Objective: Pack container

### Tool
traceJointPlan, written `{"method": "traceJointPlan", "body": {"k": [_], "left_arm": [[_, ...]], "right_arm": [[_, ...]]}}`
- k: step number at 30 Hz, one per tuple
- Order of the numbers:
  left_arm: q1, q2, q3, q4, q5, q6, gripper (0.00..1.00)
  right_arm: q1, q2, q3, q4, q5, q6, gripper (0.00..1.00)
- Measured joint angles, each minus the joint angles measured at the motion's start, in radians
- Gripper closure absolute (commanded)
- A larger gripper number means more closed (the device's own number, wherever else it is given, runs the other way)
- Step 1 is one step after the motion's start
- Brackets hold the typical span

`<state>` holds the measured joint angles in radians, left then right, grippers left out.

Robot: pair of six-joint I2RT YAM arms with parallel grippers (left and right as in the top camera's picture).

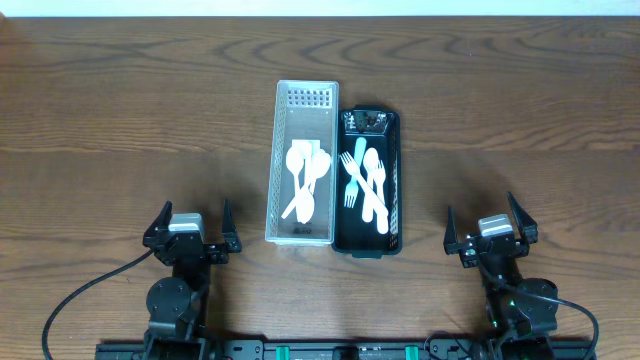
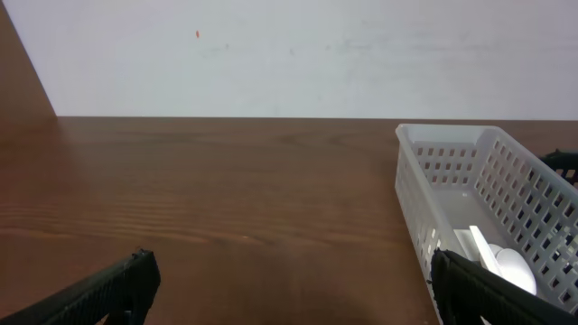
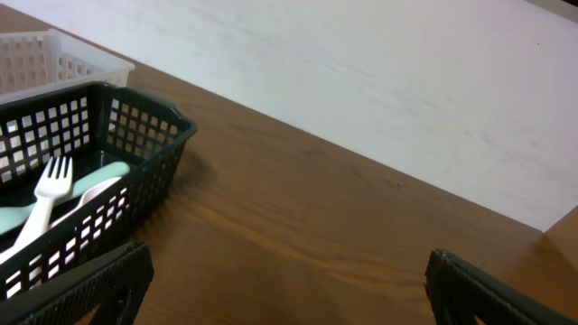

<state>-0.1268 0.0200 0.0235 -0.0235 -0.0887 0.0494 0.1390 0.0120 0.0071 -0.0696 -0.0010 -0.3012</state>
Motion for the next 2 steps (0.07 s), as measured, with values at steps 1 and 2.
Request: {"method": "traceJointPlan", "body": {"k": [1, 2], "left_arm": [[0.000, 0.000, 0.000, 0.000, 0.000, 0.000, 0.02], [0.000, 0.000, 0.000, 0.000, 0.000, 0.000, 0.02]], "right_arm": [[0.000, 0.000, 0.000, 0.000, 0.000, 0.000, 0.01], [0.000, 0.000, 0.000, 0.000, 0.000, 0.000, 0.01]]}}
